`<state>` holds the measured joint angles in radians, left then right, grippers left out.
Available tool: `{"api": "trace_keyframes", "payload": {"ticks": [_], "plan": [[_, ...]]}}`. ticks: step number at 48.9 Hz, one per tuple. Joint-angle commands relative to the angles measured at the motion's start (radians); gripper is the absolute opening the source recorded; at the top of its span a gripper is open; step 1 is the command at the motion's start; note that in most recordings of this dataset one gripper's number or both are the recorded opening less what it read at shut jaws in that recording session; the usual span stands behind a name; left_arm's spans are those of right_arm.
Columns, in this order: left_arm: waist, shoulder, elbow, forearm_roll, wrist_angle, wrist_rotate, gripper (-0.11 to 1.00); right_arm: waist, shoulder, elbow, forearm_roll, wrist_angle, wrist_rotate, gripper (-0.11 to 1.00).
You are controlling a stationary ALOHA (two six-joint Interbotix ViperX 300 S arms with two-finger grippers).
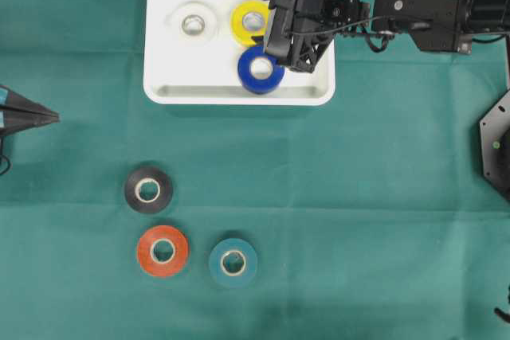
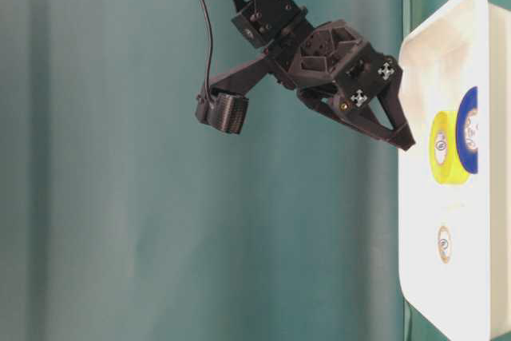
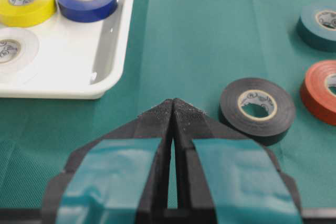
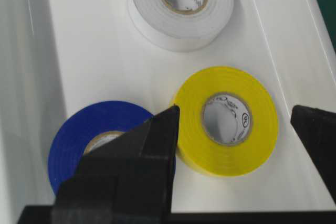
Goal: Put the tape into the white case with the right arm.
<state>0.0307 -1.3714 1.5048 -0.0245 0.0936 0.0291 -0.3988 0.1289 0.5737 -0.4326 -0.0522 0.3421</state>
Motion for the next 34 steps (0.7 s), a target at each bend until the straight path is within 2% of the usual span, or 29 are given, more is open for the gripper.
{"api": "trace_keyframes", "payload": {"ticks": [1,12,34], "plan": [[0.003,0.008,-0.012,0.000,-0.009,0.000,0.00,-0.003,-0.021,0.000,-0.003,-0.002,0.000,0.57],[0.003,0.008,-0.012,0.000,-0.009,0.000,0.00,-0.003,-0.100,0.086,-0.003,0.021,-0.006,0.57],[0.003,0.008,-0.012,0.000,-0.009,-0.002,0.00,-0.005,-0.353,0.382,-0.003,0.011,-0.003,0.57]]}}
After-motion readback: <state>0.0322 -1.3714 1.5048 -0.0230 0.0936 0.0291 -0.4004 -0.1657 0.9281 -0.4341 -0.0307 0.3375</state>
